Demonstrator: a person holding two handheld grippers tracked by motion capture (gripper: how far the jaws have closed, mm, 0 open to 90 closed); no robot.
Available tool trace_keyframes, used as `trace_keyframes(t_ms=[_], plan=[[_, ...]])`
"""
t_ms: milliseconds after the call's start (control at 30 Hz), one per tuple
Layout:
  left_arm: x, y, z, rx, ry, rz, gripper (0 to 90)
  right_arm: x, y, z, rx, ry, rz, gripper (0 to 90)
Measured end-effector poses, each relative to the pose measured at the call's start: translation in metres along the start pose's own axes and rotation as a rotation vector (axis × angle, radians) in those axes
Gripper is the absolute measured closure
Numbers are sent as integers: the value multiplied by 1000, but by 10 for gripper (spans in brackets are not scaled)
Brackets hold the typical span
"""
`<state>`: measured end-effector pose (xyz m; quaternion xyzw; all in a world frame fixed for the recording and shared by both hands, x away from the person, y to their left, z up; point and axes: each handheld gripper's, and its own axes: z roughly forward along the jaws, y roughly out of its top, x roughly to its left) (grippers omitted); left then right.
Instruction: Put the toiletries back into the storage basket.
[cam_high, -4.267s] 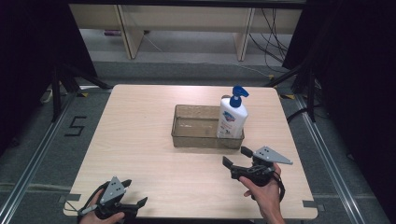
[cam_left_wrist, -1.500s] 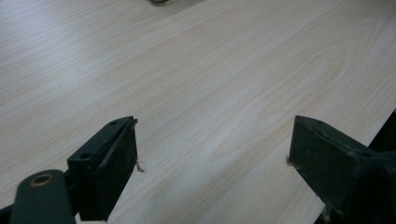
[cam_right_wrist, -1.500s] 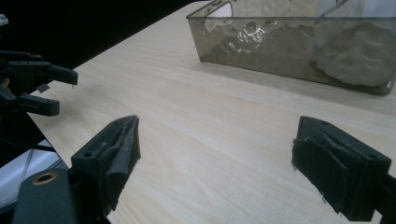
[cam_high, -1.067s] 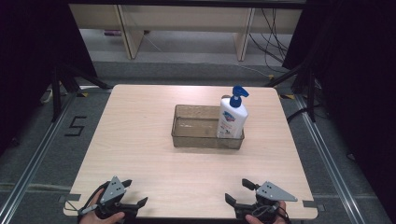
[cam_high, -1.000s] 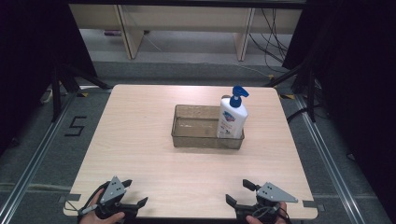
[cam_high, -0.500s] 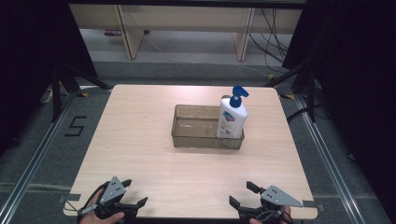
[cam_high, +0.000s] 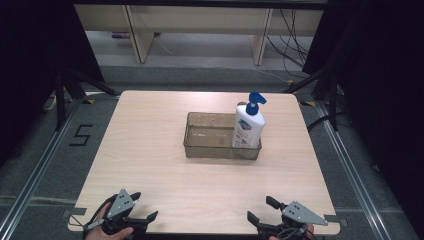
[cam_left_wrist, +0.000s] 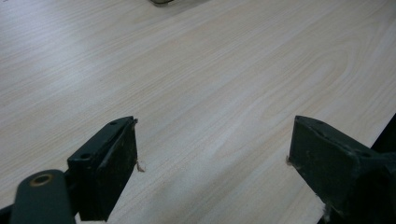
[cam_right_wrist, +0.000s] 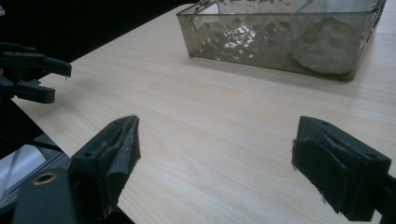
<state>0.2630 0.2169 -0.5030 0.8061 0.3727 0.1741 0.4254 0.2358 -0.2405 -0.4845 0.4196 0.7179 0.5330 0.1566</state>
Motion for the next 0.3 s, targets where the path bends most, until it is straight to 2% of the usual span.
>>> trace_keyframes(t_ms=[67,100,167,300], plan=[[0,0,0,2,3,0,148,0,0,0,-2,6,5,153],[1,0,-1,14,3,13,148,0,0,0,-4,1,2,153],[0,0,0,4,3,2,148,-1,0,0,2,-13,-11,153],[0,0,0,1,3,0,148,-1,0,1,-3,-8,-4,153]])
